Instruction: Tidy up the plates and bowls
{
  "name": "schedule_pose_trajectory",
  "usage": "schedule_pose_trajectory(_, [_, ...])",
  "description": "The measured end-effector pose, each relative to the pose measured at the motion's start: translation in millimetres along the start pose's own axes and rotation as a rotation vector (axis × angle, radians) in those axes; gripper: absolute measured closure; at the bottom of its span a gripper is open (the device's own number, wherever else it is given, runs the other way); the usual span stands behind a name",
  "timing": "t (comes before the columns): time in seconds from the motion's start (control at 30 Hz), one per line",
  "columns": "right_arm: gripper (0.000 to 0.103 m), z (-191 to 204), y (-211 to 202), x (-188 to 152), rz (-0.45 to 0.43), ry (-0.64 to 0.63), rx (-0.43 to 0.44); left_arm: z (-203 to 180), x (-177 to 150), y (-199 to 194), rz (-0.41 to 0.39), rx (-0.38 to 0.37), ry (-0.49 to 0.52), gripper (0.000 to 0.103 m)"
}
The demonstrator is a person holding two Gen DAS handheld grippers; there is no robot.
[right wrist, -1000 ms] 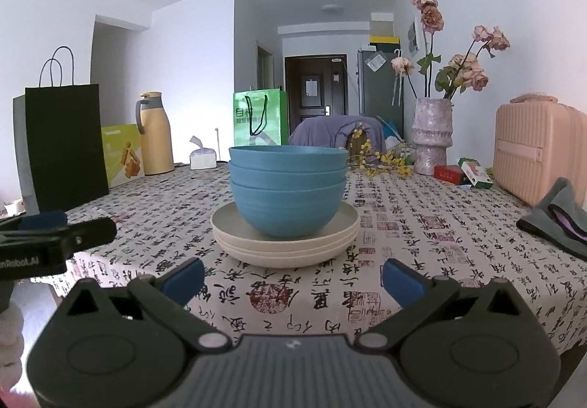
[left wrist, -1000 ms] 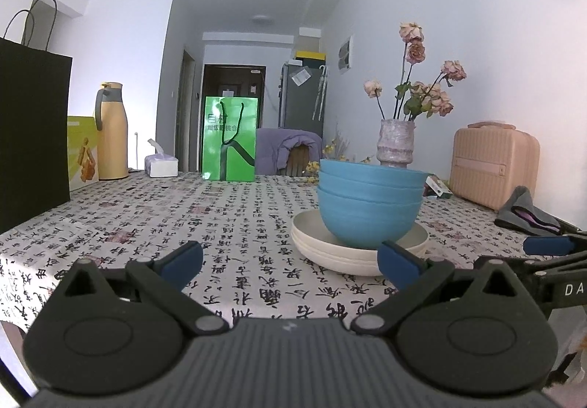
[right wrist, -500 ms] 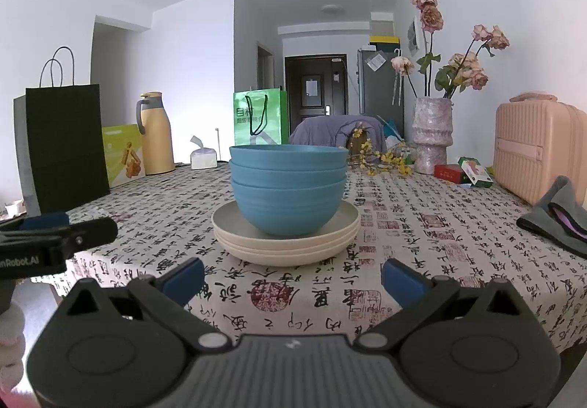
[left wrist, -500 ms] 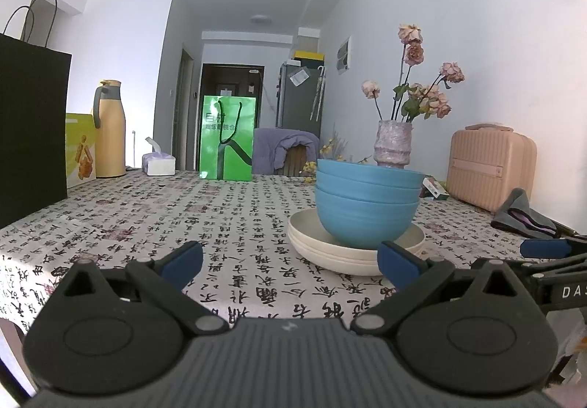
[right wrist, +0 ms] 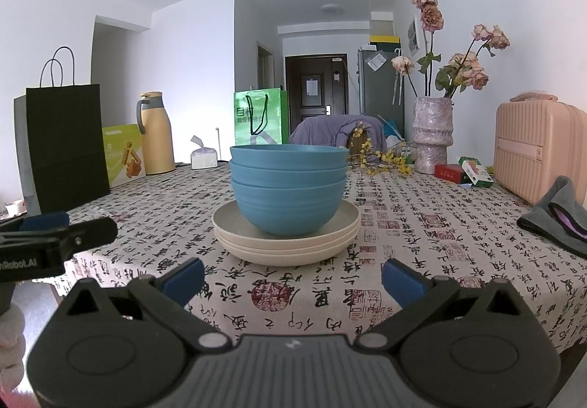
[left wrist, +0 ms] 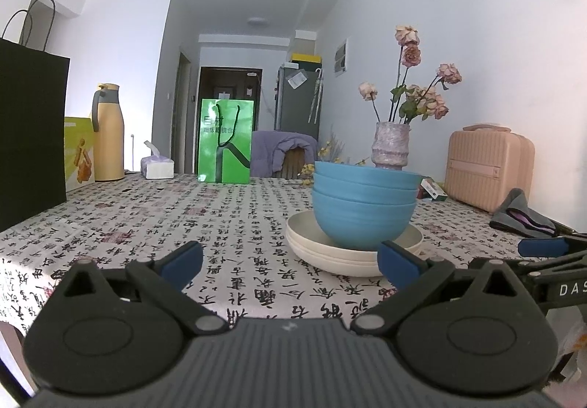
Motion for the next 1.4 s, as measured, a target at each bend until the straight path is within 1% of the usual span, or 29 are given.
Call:
schedule_pose_trajectory(1.0, [0.000,1.6,-0.2,1.7,-0.001,-0.008,0.004,-2.7,-0.3,-3.2,-0.008,-0.020,-0.005,0.000])
schedule_pose_trajectory(1.4, [0.000,1.1,1.1,-1.5,0.011,0.003,0.013,0.5,-1.7,-2.6,-0.003,-0.020,-0.029,0.000])
Point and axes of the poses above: each gripper's, at about its wrist camera, not at the fingertips, and y roughly the way its jaws point, z to its left, x to its top, the point moved 9 cm from there along y, roughly the way its jaws point, and after that the axes turned 11 degrees about -z, right-handed, at the moved point
